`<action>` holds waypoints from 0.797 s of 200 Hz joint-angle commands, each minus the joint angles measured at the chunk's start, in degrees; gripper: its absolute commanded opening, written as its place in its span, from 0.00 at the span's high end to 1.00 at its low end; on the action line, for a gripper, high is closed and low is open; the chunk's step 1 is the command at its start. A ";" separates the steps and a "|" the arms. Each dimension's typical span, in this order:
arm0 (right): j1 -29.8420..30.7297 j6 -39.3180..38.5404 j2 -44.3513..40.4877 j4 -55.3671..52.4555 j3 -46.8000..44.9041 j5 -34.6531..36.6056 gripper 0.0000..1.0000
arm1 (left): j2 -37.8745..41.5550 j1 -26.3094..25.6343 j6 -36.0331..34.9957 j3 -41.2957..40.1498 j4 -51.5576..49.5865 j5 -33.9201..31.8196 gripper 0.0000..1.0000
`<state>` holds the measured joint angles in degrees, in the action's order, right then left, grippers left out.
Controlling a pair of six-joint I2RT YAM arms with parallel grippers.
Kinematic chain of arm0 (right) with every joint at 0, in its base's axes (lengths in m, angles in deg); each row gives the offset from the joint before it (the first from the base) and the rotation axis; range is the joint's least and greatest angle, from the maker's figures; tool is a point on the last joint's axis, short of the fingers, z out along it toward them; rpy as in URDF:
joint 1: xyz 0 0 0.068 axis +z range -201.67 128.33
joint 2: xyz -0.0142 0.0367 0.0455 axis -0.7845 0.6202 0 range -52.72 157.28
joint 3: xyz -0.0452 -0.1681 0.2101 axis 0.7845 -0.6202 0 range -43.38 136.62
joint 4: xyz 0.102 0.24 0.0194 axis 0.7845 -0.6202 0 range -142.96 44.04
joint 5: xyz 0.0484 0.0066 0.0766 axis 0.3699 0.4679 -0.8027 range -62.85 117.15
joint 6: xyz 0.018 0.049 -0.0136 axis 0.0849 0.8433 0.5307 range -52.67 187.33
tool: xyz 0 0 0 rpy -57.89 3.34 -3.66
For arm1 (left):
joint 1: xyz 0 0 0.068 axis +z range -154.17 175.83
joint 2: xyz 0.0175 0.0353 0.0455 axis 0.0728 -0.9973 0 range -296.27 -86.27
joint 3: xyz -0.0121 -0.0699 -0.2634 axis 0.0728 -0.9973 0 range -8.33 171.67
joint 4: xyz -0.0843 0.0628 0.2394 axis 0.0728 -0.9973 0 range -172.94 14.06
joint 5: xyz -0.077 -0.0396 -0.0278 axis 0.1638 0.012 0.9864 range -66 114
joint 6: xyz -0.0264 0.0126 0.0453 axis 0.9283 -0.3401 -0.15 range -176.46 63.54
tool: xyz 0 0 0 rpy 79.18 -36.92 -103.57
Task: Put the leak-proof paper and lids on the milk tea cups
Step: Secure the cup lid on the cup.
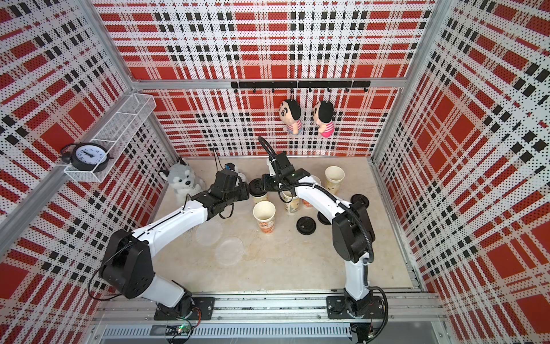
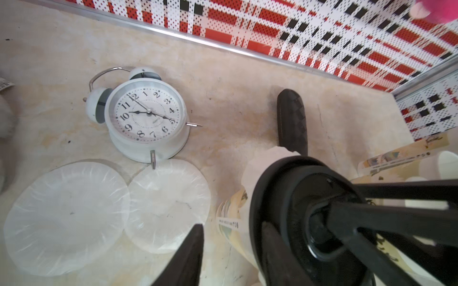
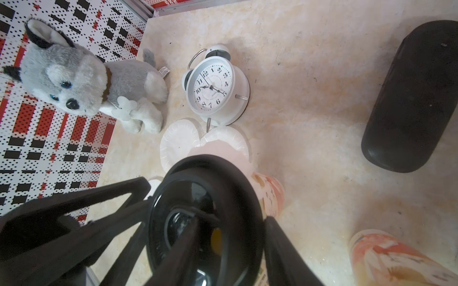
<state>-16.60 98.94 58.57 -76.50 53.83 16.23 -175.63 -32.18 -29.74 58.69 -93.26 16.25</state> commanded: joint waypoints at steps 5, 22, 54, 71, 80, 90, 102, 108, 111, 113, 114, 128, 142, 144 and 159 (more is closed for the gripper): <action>0.77 -0.33 2.72 -10.41 -3.47 1.77 0.56 | -2.74 1.07 -4.92 5.85 -10.21 2.42 0.54; 0.71 -0.33 2.92 -10.63 -2.96 1.86 0.56 | -3.34 1.62 -6.66 10.20 -11.72 2.48 0.53; 0.75 -0.33 3.50 -11.44 -0.78 1.86 0.56 | -2.99 2.79 -7.56 14.13 -12.60 2.78 0.48; 0.72 -0.48 3.86 -12.57 1.43 2.21 0.56 | -2.13 3.29 -7.60 14.21 -12.59 2.90 0.45; 0.77 -0.63 3.99 -13.01 2.60 2.38 0.55 | -1.66 3.51 -7.57 13.97 -12.55 2.85 0.44; 0.75 -0.89 4.07 -13.67 4.13 2.64 0.54 | -1.30 3.71 -7.54 13.52 -12.56 3.00 0.44; 0.72 -1.15 4.27 -14.48 6.19 2.97 0.54 | -0.63 3.93 -7.46 12.78 -12.55 3.02 0.44; 0.70 -1.37 4.42 -14.77 7.16 3.11 0.53 | -0.34 4.15 -7.46 12.33 -12.53 3.13 0.44; 0.75 -1.41 4.51 -15.01 7.76 3.17 0.53 | -0.16 4.23 -7.42 12.08 -12.51 3.10 0.44; 0.78 -1.50 4.59 -15.04 8.11 3.18 0.53 | -0.08 4.31 -7.44 11.92 -12.55 3.20 0.44; 0.78 -1.53 4.61 -15.15 8.27 3.18 0.53 | -0.01 4.34 -7.41 11.87 -12.51 3.19 0.44; 0.66 -1.73 5.06 -15.72 10.54 3.16 0.50 | 0.80 4.78 -7.22 10.75 -12.56 3.31 0.43; 0.68 -1.71 5.52 -16.04 12.51 3.19 0.48 | 1.72 5.22 -6.91 9.60 -12.47 3.27 0.43; 0.65 -1.73 5.52 -15.97 12.73 3.18 0.48 | 1.84 5.28 -6.85 9.39 -12.47 3.27 0.43; 0.53 -1.60 5.53 -15.47 14.00 2.84 0.46 | 2.98 5.76 -6.35 8.03 -12.34 3.16 0.43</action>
<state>-16.32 98.00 62.76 -88.92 65.52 18.27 -175.48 -27.35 -36.21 68.64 -105.13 19.09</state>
